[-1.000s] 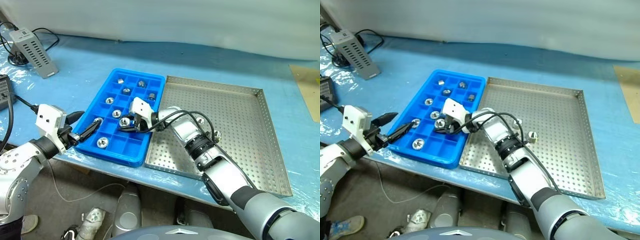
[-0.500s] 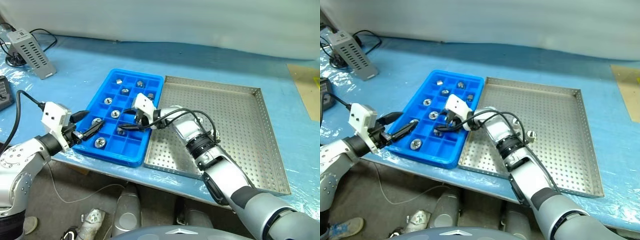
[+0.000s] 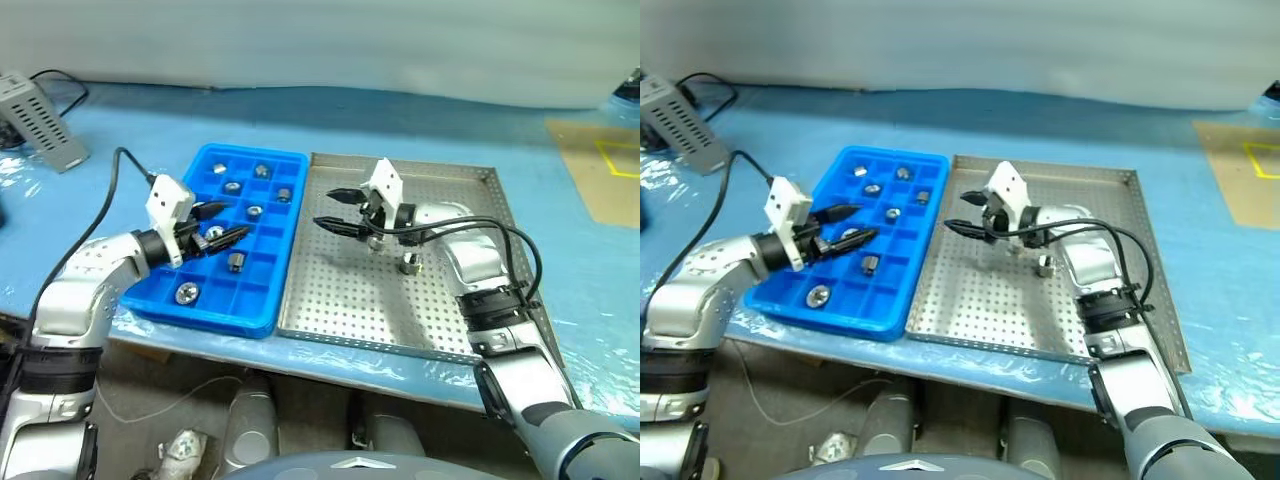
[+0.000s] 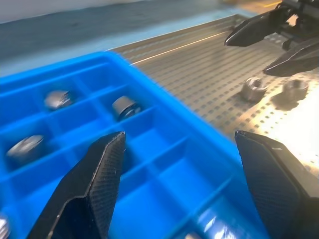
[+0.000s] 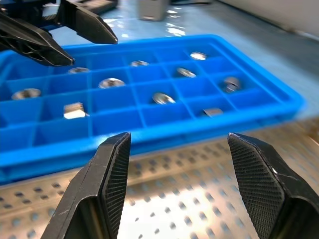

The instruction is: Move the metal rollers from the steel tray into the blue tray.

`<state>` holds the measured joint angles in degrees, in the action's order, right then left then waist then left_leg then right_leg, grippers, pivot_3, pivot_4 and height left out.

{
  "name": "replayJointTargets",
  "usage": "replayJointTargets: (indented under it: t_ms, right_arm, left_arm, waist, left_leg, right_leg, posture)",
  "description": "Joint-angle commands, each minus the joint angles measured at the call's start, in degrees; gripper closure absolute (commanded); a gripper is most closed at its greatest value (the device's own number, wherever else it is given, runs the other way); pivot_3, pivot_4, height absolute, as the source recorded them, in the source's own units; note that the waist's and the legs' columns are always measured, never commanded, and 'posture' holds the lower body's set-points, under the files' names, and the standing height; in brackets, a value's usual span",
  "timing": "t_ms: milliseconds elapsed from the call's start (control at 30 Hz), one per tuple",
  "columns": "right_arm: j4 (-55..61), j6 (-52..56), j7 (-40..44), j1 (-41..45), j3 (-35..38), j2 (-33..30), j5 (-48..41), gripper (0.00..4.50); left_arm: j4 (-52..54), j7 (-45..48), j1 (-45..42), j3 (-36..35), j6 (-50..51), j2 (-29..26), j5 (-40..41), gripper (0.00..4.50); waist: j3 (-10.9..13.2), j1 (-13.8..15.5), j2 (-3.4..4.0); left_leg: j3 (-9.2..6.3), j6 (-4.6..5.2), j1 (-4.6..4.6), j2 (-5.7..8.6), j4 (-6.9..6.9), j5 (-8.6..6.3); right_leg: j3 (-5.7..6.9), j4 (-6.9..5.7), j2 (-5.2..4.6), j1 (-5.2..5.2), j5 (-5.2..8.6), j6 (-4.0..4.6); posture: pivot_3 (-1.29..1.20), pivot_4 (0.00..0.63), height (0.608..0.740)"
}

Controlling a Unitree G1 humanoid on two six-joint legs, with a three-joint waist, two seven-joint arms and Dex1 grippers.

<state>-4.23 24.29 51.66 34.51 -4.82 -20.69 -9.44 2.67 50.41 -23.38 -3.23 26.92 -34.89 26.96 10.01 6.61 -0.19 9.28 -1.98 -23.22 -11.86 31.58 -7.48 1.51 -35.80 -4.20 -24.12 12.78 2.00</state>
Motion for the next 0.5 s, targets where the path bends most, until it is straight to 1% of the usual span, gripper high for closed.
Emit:
replayJointTargets:
  t_ms: [33,133,300,400,500]
  right_arm:
    - [6.41,1.1,-5.81,-4.35,4.3,-1.68,-0.57,1.26]
    - [11.64,3.63,-8.9,-10.35,7.18,-3.05,-1.68,1.26]
    - [16.8,5.89,-13.03,-18.12,8.94,-3.91,-1.82,1.26]
    - [18.05,6.43,-14.78,-20.15,8.0,-3.83,-1.21,1.26]
    - [18.59,6.8,-15.73,-20.36,7.25,-3.26,-1.69,1.26]
  left_arm:
    - [-4.45,3.9,-4.72,4.08,-3.49,1.93,-2.25,0.79]
    - [-9.86,6.84,-9.06,6.35,-5.49,3.98,-3.6,0.79]
    - [-16.38,10.68,-13.72,8.32,-8.09,6.23,-5.42,0.79]
    - [-19.07,12.1,-15.56,8.39,-8.65,7.24,-5.86,0.79]
    - [-20.27,13.05,-16.22,8.31,-8.84,7.67,-6.33,0.79]
  waist:
    - [-0.01,-0.99,0.0]
    - [-0.01,-2.59,0.0]
    - [-0.01,-4.87,0.01]
    - [-0.01,-5.89,0.01]
    - [-0.01,-6.34,0.01]
  left_leg:
    - [0.03,0.02,0.01,0.03,0.01,-0.01]
    - [0.15,0.09,0.02,0.02,0.05,-0.05]
    - [0.27,0.17,0.12,-0.01,0.07,-0.1]
    - [0.34,0.36,0.16,-0.01,0.12,-0.21]
    - [0.39,0.43,0.16,-0.04,0.25,-0.25]
  right_leg:
    - [-0.03,0.0,-0.01,0.01,0.0,0.0]
    - [-0.1,0.07,0.0,0.03,0.0,-0.01]
    - [-0.16,0.08,0.0,0.03,0.0,0.0]
    - [-0.21,0.07,0.0,0.04,-0.01,0.0]
    - [-0.24,0.06,0.0,0.04,-0.07,0.03]
  posture:
    - [-0.16,0.15,0.74]
    - [-0.23,0.15,0.74]
    - [-0.31,0.15,0.74]
    - [-0.33,0.15,0.74]
    - [-0.33,0.15,0.74]
